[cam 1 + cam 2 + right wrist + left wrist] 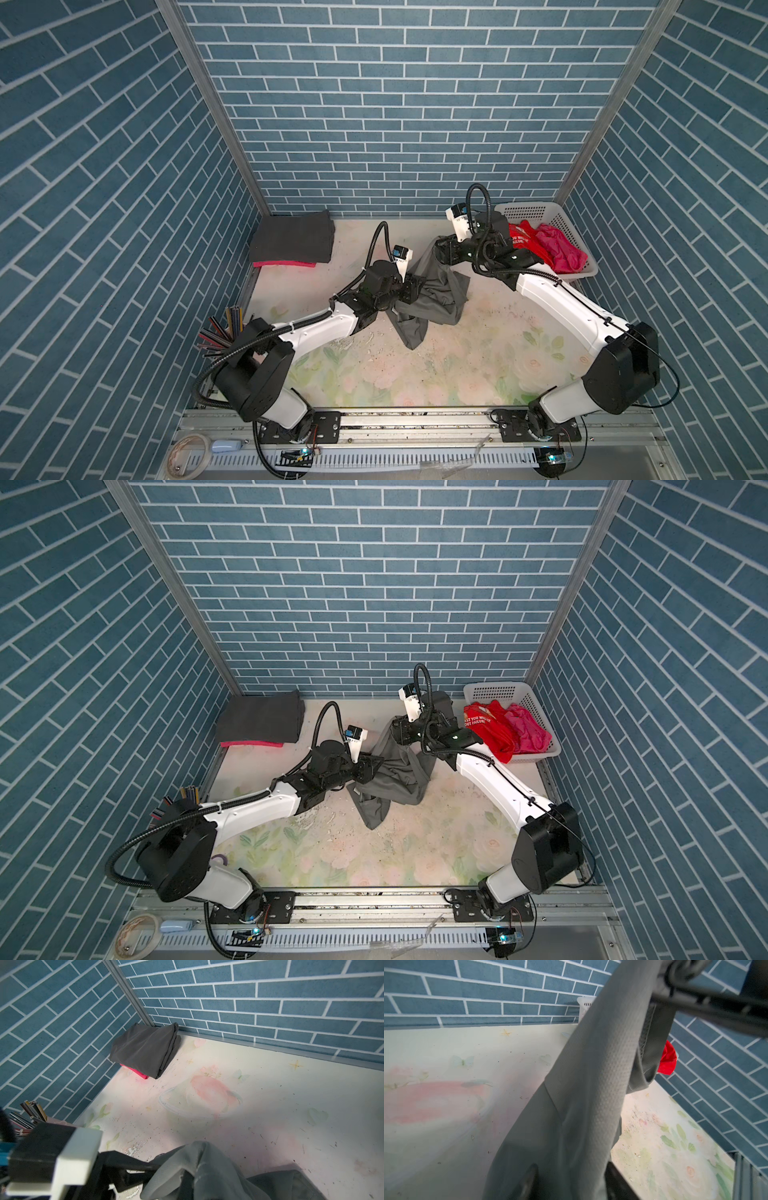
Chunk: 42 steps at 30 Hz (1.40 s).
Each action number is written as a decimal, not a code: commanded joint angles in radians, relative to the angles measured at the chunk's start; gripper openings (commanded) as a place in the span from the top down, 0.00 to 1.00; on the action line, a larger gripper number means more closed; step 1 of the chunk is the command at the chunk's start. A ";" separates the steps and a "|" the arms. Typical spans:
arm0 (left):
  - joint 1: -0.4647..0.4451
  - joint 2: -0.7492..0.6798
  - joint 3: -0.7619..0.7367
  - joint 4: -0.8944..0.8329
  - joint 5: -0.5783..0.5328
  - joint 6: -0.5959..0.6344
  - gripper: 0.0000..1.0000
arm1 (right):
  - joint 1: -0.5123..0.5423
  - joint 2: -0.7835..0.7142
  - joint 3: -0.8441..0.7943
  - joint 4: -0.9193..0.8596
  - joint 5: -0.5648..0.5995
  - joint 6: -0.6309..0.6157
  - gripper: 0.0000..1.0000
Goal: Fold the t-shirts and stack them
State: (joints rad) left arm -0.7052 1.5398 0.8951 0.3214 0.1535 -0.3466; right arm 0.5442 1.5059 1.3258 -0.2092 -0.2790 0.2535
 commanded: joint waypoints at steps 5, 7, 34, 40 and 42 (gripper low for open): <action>0.003 0.002 0.209 -0.157 -0.074 0.055 1.00 | -0.011 0.024 0.096 -0.018 -0.028 -0.023 1.00; 0.011 -0.023 0.278 -0.226 -0.110 0.066 1.00 | -0.023 0.054 0.132 -0.021 -0.050 -0.025 1.00; 0.459 -0.168 0.305 -0.494 0.027 -0.108 1.00 | -0.056 0.046 -0.132 0.114 -0.045 -0.031 0.15; 0.463 -0.179 0.304 -0.492 0.037 -0.110 1.00 | -0.065 0.140 -0.215 0.156 0.035 0.015 0.12; 0.464 -0.181 0.303 -0.494 0.037 -0.106 1.00 | -0.066 0.203 -0.168 0.088 0.129 0.007 0.12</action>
State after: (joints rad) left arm -0.2447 1.3922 1.1999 -0.1829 0.1795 -0.4419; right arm 0.4839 1.6432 1.1198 -0.1059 -0.2756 0.2573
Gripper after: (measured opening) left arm 0.065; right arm 0.882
